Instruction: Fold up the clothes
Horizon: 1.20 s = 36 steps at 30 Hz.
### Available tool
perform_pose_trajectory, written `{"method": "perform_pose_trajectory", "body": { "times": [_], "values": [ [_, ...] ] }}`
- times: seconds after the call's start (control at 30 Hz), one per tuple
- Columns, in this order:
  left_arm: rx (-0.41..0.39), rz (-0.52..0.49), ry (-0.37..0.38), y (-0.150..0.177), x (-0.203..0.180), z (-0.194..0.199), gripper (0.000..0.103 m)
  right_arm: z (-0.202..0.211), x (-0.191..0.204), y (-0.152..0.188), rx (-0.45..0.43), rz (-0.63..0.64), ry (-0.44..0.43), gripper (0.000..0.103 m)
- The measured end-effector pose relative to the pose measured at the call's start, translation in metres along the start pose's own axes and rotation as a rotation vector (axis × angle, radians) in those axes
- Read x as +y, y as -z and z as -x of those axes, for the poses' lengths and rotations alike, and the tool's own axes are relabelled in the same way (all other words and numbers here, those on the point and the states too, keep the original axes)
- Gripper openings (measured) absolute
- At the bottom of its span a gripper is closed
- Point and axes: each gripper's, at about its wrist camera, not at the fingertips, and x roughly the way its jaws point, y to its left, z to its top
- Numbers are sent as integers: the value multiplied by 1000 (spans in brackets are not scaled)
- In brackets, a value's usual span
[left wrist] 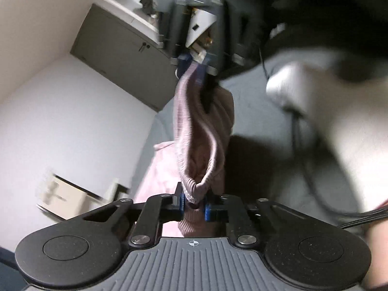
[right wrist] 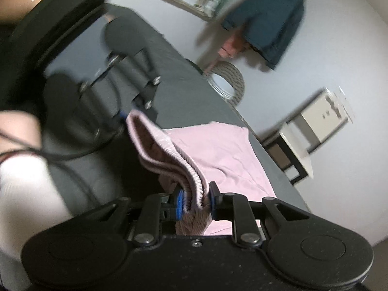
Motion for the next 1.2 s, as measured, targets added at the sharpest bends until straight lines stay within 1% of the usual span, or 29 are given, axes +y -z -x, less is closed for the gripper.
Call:
{"method": "perform_pose_trajectory", "body": {
  "times": [0.07, 0.13, 0.23, 0.3, 0.4, 0.5, 0.53, 0.63, 0.67, 0.73, 0.8, 0.9, 1.07, 1.13, 1.17, 1.2],
  "values": [
    [-44, 38, 49, 1, 8, 18, 13, 7, 13, 3, -6, 60, -26, 20],
    [-69, 77, 76, 3, 16, 34, 13, 15, 26, 6, -13, 100, -66, 20],
    [-75, 120, 151, 1, 27, 47, 13, 29, 43, 7, -27, 137, -137, 20],
    [-62, 157, 221, -2, 35, 50, 13, 34, 49, 6, -27, 145, -159, 20],
    [-49, 166, 254, -1, 39, 45, 13, 33, 44, 5, -13, 94, -181, 20],
    [-9, 134, 273, 0, 44, 29, 14, 14, 23, 5, 17, -27, -222, 20],
    [4, 119, 279, 1, 51, 27, 14, 6, 14, 6, 25, -67, -233, 20],
    [22, 99, 267, 2, 63, 6, 14, -22, -18, 13, 32, -192, -253, 21],
    [28, 86, 249, 2, 70, -2, 14, -30, -28, 15, 36, -228, -259, 21],
    [45, 77, 242, -1, 82, -22, 14, -47, -48, 20, 44, -300, -271, 21],
    [70, 89, 246, 2, 91, -43, 14, -66, -64, 27, 50, -354, -285, 21],
    [105, 141, 249, 11, 100, -73, 14, -93, -75, 38, 68, -394, -282, 21],
    [169, 168, 216, 25, 91, -108, 14, -127, -79, 58, 80, -467, -286, 22],
    [191, 171, 197, 30, 86, -115, 23, -134, -79, 64, 79, -500, -286, 27],
    [204, 173, 182, 32, 83, -117, 27, -136, -80, 66, 77, -520, -283, 27],
    [210, 183, 163, 35, 83, -118, 40, -138, -81, 69, 75, -539, -280, 28]
  ]
}}
